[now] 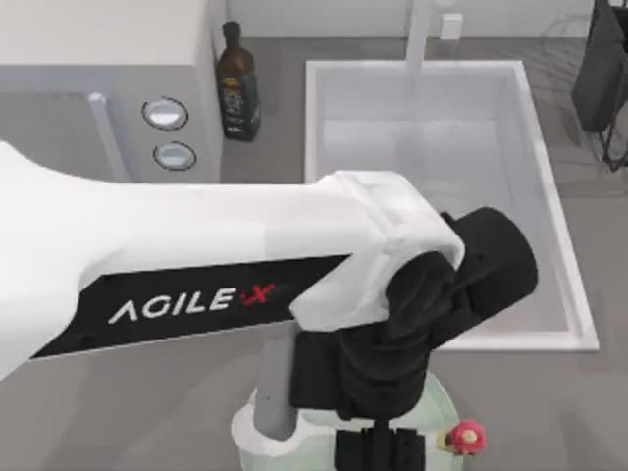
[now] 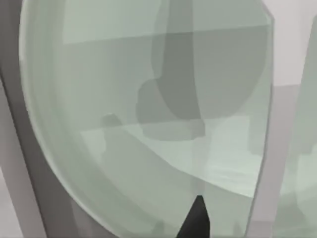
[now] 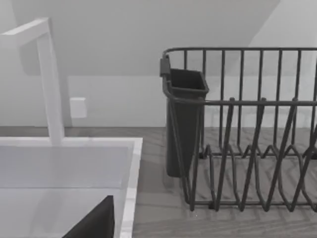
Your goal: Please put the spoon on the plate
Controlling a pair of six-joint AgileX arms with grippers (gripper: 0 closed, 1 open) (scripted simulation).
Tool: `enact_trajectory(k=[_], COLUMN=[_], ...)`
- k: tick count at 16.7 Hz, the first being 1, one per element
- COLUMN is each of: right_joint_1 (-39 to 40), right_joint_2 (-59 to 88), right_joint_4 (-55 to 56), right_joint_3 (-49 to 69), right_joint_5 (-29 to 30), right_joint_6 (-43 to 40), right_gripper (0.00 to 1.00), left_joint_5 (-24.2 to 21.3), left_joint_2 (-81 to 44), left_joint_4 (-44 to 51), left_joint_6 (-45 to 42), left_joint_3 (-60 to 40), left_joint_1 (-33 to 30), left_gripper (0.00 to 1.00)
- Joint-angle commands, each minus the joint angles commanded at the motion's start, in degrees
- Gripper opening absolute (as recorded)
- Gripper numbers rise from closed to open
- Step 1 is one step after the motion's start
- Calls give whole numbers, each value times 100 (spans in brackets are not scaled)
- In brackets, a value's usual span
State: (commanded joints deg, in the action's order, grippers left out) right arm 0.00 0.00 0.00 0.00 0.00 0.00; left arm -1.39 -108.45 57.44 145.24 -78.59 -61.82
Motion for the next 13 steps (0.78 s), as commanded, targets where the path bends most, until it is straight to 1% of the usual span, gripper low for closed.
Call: enact_trajectory(k=[6,13], right_joint_1=[0,0], right_joint_2=[0,0], right_joint_4=[0,0], right_joint_3=[0,0], right_joint_5=[0,0], right_joint_6=[0,0], right_gripper=[100,100], left_joint_5=[-116,33], left_joint_2=[62,43], left_joint_4=[-395,-552], left_joint_6=[-78,37], left_joint_3=[68,138], left_joint_1=[-180,4], left_gripper=[0,0])
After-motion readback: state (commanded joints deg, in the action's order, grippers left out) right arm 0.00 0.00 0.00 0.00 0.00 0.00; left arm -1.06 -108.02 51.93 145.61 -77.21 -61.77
